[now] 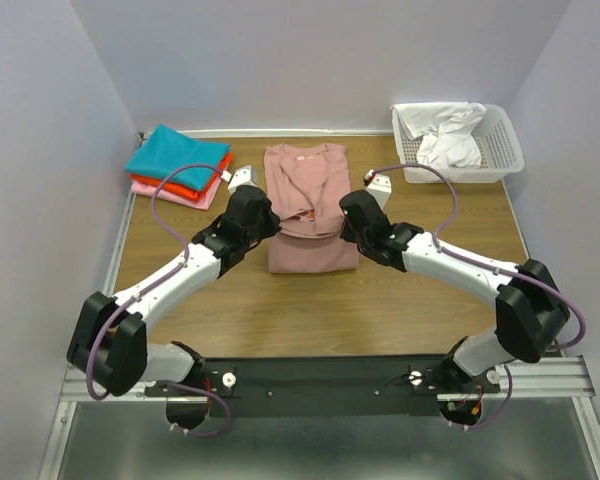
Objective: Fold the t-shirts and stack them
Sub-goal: Fold the tshirt
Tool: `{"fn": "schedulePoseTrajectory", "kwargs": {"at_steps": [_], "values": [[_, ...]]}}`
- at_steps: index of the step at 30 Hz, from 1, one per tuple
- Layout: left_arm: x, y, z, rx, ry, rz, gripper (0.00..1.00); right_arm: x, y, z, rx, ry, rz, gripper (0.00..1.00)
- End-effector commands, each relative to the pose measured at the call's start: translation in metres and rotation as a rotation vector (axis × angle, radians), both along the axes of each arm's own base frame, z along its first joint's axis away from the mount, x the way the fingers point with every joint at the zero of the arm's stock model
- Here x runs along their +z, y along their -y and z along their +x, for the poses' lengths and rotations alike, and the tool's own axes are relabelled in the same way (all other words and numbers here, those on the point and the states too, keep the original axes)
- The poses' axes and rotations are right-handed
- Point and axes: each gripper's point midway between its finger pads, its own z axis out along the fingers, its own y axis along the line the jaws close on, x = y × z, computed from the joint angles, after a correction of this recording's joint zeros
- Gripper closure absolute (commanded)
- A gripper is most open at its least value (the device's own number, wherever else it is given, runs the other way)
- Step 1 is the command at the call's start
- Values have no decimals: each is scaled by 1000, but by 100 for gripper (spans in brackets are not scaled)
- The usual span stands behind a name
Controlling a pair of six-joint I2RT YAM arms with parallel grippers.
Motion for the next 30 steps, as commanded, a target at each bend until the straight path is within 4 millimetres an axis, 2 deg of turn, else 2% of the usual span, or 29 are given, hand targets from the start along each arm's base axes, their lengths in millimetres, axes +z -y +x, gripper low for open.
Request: {"fn": "schedulePoseTrajectory", "kwargs": {"at_steps": [1, 7, 8, 10, 14, 16, 17, 19, 21, 23, 24, 26, 27, 28, 29, 30], "values": [[8, 8, 26, -49, 52, 22, 100, 7, -10, 26, 29, 16, 26, 100], [-4, 17, 50, -117, 32, 35, 100, -7, -15, 45, 51, -26, 30, 99], [-17, 14, 54, -109, -1, 42, 100, -14, -13, 50, 45, -42, 26, 100], [-23, 16, 57, -128, -22, 32, 100, -16, -16, 54, 54, -52, 40, 100], [-44, 7, 68, -79, -78, 57, 100, -34, -13, 65, 41, -87, 30, 99], [-47, 3, 73, -61, -87, 68, 100, -37, -13, 70, 41, -97, 33, 99], [-55, 1, 74, -51, -111, 79, 100, -39, -11, 73, 33, -100, 33, 98], [-57, -1, 81, -42, -113, 87, 100, -50, -12, 76, 38, -122, 30, 95], [-66, -1, 84, -44, -130, 98, 100, -51, -14, 82, 43, -126, 32, 89], [-72, 2, 89, -59, -142, 106, 100, -62, -16, 85, 48, -145, 26, 81], [-74, 3, 90, -64, -146, 105, 88, -61, -17, 88, 44, -143, 31, 77], [-74, 5, 95, -72, -150, 99, 73, -66, -17, 91, 35, -152, 32, 70], [-78, 4, 94, -71, -162, 103, 56, -67, -17, 92, 28, -153, 35, 59], [-78, 3, 95, -67, -163, 103, 45, -65, -18, 94, 25, -149, 42, 52], [-74, 2, 95, -62, -162, 103, 31, -62, -19, 94, 27, -143, 45, 40], [-72, 1, 96, -55, -157, 104, 16, -57, -19, 95, 28, -136, 50, 36]]}}
